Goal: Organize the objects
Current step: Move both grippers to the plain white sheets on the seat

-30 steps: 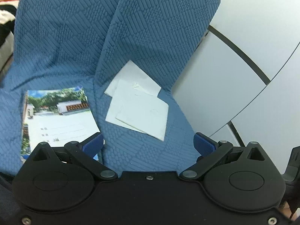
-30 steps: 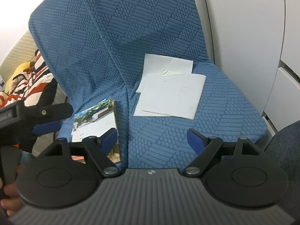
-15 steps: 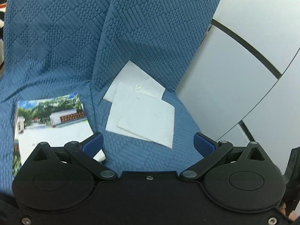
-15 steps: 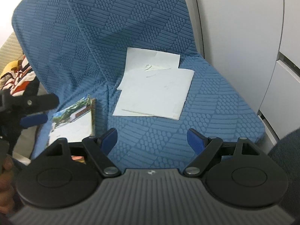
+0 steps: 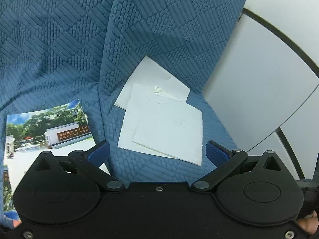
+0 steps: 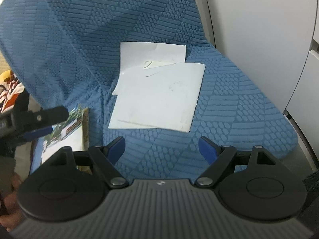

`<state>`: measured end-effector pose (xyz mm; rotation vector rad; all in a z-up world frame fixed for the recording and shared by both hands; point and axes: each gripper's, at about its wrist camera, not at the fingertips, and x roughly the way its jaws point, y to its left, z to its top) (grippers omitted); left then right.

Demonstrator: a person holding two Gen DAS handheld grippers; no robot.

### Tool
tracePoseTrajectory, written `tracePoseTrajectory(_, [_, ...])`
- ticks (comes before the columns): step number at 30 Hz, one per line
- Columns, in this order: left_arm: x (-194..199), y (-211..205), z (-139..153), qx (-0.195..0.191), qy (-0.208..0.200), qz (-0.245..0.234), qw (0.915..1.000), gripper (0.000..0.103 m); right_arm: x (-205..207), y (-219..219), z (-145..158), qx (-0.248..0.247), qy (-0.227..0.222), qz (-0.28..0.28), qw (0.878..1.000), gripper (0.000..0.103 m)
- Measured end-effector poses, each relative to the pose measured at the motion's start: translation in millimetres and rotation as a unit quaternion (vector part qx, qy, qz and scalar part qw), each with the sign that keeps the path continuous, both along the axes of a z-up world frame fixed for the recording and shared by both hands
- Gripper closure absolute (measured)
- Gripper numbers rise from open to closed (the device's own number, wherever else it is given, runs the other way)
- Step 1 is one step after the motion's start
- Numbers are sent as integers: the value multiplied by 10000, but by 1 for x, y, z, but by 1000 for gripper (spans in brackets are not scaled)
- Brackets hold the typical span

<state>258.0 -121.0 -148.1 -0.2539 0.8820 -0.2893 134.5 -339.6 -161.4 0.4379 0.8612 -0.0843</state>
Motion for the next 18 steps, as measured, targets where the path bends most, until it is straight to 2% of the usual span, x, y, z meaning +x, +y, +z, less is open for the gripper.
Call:
tracePoseTrajectory(7, [32, -3, -21, 12, 211, 0, 9998, 1, 31, -17, -16, 248, 269, -165, 9992, 21])
tracePoseTrajectory(11, [54, -3, -36, -119, 368, -76, 9992, 2, 47, -24, -26, 364, 431, -245, 9981, 21])
tracePoseTrajectory(15, [75, -1, -49, -311, 499, -130, 9982, 7, 62, -30, -35, 325, 530, -328, 9975, 27])
tracePoseTrajectory(17, [86, 2, -57, -470, 626, -143, 9968, 16, 69, -32, -39, 359, 557, -323, 9973, 34])
tracePoseTrajectory(18, [92, 5, -61, -560, 706, -141, 9958, 19, 72, -33, -42, 383, 583, -329, 9970, 41])
